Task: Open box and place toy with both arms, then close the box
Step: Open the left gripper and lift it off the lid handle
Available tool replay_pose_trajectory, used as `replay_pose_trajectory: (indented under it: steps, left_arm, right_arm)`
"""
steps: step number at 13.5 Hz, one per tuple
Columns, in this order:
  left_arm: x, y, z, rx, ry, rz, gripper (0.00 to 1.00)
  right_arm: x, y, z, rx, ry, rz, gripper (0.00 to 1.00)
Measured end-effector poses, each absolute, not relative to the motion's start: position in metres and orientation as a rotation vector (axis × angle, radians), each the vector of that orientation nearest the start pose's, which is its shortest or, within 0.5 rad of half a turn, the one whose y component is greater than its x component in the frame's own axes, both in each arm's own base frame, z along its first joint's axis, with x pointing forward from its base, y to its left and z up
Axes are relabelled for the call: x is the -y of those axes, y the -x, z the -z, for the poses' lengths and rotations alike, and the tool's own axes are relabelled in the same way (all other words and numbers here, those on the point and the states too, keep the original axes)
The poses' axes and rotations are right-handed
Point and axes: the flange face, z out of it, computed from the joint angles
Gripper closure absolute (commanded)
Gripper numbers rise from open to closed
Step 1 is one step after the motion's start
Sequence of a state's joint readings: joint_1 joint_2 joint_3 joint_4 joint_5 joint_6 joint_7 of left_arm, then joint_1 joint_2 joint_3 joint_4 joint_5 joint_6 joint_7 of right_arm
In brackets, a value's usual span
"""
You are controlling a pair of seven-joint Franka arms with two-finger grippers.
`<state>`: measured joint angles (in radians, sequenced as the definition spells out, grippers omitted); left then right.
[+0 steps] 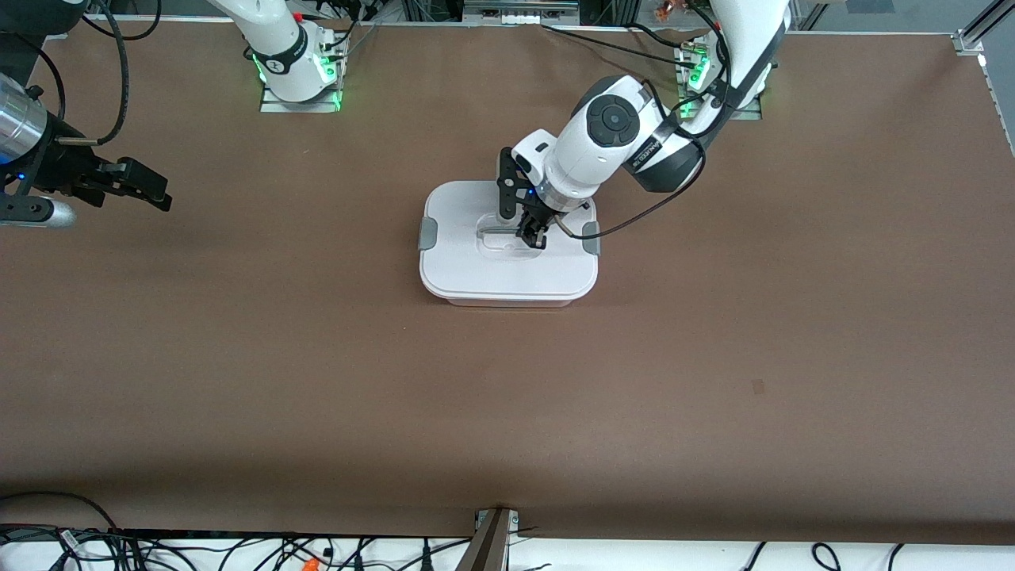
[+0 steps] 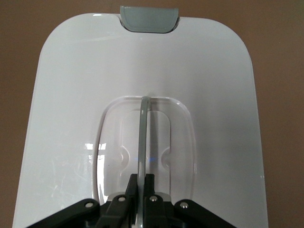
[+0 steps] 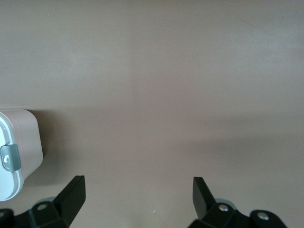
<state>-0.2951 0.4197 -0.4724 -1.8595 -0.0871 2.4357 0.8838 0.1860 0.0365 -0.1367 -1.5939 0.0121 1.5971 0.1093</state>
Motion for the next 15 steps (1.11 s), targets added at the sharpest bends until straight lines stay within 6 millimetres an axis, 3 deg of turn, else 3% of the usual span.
replay_pose_trajectory:
  steps: [4, 8, 11, 15]
  left_arm:
    - [0.426, -0.494, -0.336, -2.309, 2.425, 0.344, 0.00]
    - [0.410, -0.496, -0.364, -2.286, 2.436, 0.249, 0.00]
    - [0.369, -0.508, -0.407, -2.201, 2.483, 0.146, 0.00]
    - [0.289, -0.537, -0.465, -2.043, 2.594, 0.007, 0.00]
  right_arm:
    - [-0.031, -0.566, -0.596, -0.095, 3.135, -0.052, 0.00]
    - [-0.031, -0.566, -0.596, -0.095, 3.135, -0.052, 0.00]
    - [-0.031, -0.566, -0.596, -0.095, 3.135, -0.053, 0.00]
    - [-0.030, -0.566, -0.596, -0.095, 3.135, -0.053, 0.00]
